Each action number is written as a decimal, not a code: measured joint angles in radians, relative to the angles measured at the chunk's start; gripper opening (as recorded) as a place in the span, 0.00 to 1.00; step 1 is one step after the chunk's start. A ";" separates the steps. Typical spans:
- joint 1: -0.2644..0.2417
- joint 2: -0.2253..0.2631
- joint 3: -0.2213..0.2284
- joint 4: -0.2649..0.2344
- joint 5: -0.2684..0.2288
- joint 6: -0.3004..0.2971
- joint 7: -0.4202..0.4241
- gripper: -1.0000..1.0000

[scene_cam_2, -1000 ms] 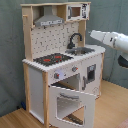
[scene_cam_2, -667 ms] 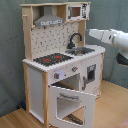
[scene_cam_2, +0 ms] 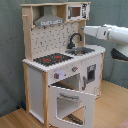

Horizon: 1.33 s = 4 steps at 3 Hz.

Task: Play with the kitchen

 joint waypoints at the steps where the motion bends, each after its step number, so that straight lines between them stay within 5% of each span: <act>1: -0.034 0.067 0.002 0.022 0.000 0.041 -0.077 1.00; 4: -0.133 0.265 -0.006 0.044 0.000 0.140 -0.297 1.00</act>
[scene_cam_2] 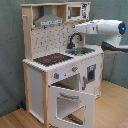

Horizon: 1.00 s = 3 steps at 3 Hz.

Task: Play with the kitchen

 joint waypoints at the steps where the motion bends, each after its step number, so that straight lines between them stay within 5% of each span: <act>1: -0.073 0.036 -0.001 0.025 0.000 0.058 -0.018 1.00; 3: -0.258 0.103 -0.037 0.077 0.000 0.095 -0.020 1.00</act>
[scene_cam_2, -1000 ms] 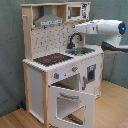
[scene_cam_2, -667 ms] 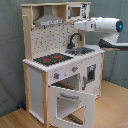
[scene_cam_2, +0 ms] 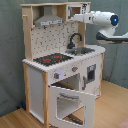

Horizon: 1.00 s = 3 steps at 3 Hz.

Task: Play with the kitchen

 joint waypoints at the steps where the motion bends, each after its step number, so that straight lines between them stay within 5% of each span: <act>1: -0.088 0.027 0.033 -0.006 -0.002 0.000 -0.021 1.00; 3: -0.212 0.090 0.121 0.106 -0.002 -0.005 -0.043 1.00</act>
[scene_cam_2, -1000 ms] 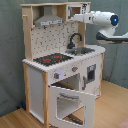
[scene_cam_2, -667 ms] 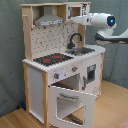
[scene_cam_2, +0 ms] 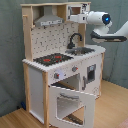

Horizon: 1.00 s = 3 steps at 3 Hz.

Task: Play with the kitchen

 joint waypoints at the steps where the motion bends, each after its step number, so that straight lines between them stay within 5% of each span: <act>1: -0.048 0.046 0.050 0.057 0.000 -0.001 -0.002 1.00; 3: -0.123 0.084 0.131 0.127 0.000 -0.005 -0.002 1.00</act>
